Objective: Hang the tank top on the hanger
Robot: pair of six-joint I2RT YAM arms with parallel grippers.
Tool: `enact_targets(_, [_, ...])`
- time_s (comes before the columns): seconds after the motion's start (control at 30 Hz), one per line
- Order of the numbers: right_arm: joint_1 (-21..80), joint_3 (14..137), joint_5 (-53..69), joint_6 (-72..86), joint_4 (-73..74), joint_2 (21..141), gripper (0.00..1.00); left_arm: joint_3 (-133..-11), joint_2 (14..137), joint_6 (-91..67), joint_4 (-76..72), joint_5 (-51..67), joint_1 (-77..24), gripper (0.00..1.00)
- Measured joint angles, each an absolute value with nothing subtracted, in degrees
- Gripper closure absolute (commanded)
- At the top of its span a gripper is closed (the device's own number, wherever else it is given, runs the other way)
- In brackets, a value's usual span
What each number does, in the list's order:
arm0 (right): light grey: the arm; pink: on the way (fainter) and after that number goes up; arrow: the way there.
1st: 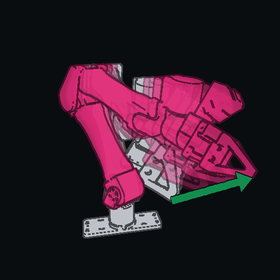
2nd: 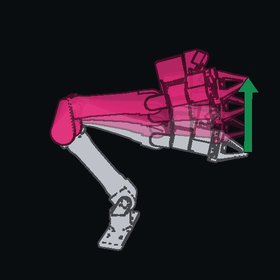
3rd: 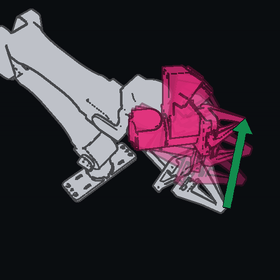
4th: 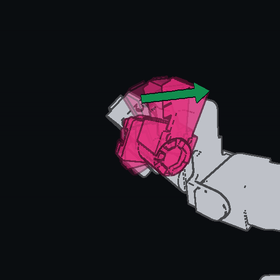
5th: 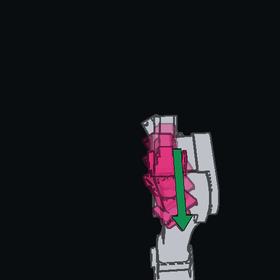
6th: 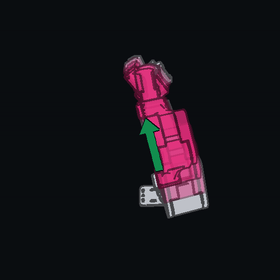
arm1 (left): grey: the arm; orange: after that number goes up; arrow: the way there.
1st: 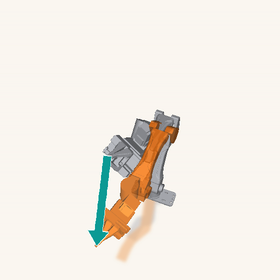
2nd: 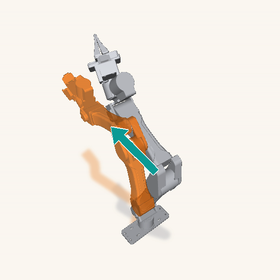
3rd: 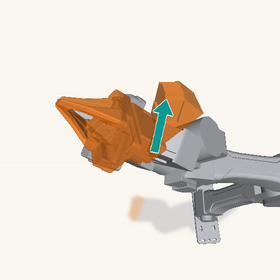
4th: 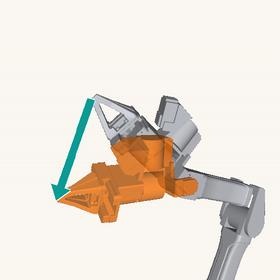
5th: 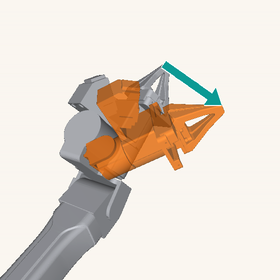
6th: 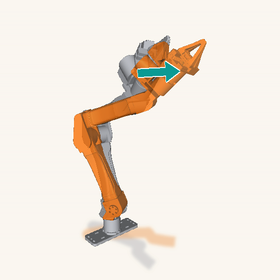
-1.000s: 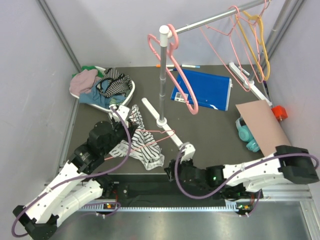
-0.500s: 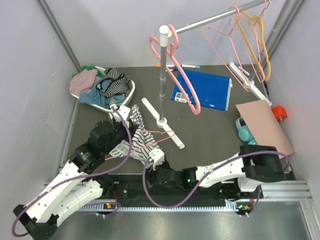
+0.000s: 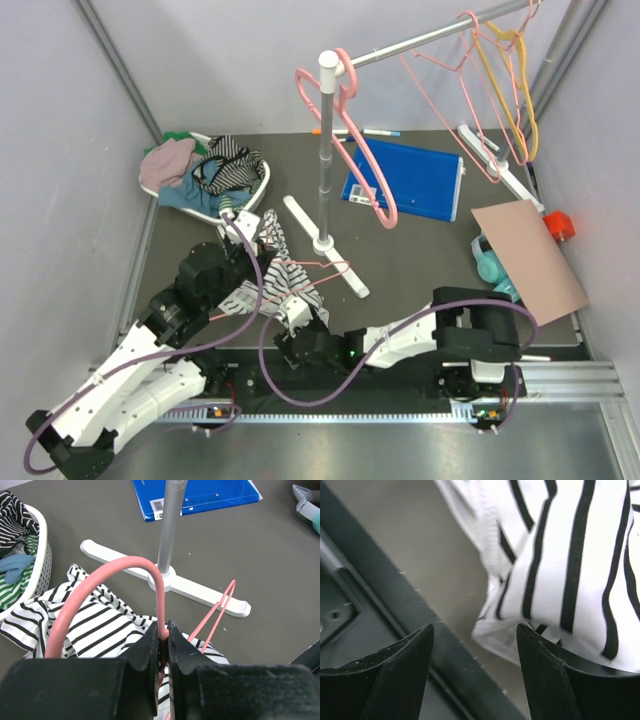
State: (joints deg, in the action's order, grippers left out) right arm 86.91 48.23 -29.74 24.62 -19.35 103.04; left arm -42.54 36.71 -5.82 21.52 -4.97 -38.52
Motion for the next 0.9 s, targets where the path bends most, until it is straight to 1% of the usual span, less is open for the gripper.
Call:
enact_targets(0.1, [85.4,48.5,-28.9,24.6,-19.9,105.2,0.41,-42.5,36.3,-5.8,21.5,-5.0,-38.5,1.00])
enact_targets(0.13, [85.2,48.5,-28.9,24.6,-20.5,105.7,0.50,-42.5,36.2,-5.8,21.5,-5.0,-38.5,1.00])
enact_targets(0.17, [85.0,48.7,-28.8,24.6,-20.7,105.8,0.56,-42.5,36.1,-5.8,21.5,-5.0,-38.5,1.00])
enact_targets(0.2, [84.9,48.8,-28.6,24.7,-21.0,106.0,0.66,-42.5,36.0,-5.8,21.5,-5.0,-38.5,1.00])
enact_targets(0.23, [84.8,48.8,-28.3,24.9,-21.5,106.3,0.89,-42.5,35.9,-5.8,21.5,-5.0,-38.5,1.00])
enact_targets(0.27, [84.8,48.8,-28.4,25.1,-21.8,106.5,0.96,-42.5,35.8,-5.8,21.5,-5.0,-38.5,1.00])
enact_targets(0.3, [84.8,48.8,-28.3,25.2,-21.9,106.5,1.00,-42.5,35.7,-5.8,21.5,-5.0,-38.5,1.00])
enact_targets(0.4, [84.2,48.1,-27.9,26.7,-22.3,106.1,1.00,-42.5,35.0,-5.8,21.5,-4.7,-38.5,1.00])
enact_targets(0.47, [83.4,45.2,-27.4,27.3,-22.7,103.6,1.00,-42.5,34.6,-5.8,21.5,-4.4,-38.5,1.00])
enact_targets(0.63, [78.7,34.4,-26.0,29.4,-22.8,87.6,1.00,-42.2,32.1,-5.3,21.4,-1.7,-38.5,1.00])
enact_targets(0.77, [73.6,27.5,-24.5,31.3,-23.5,74.8,1.00,-41.0,29.3,-4.6,20.8,3.1,-38.5,1.00])
enact_targets(0.9, [69.0,21.2,-22.4,32.9,-23.7,65.7,1.00,-40.4,27.0,-4.4,19.7,8.6,-38.5,1.00])
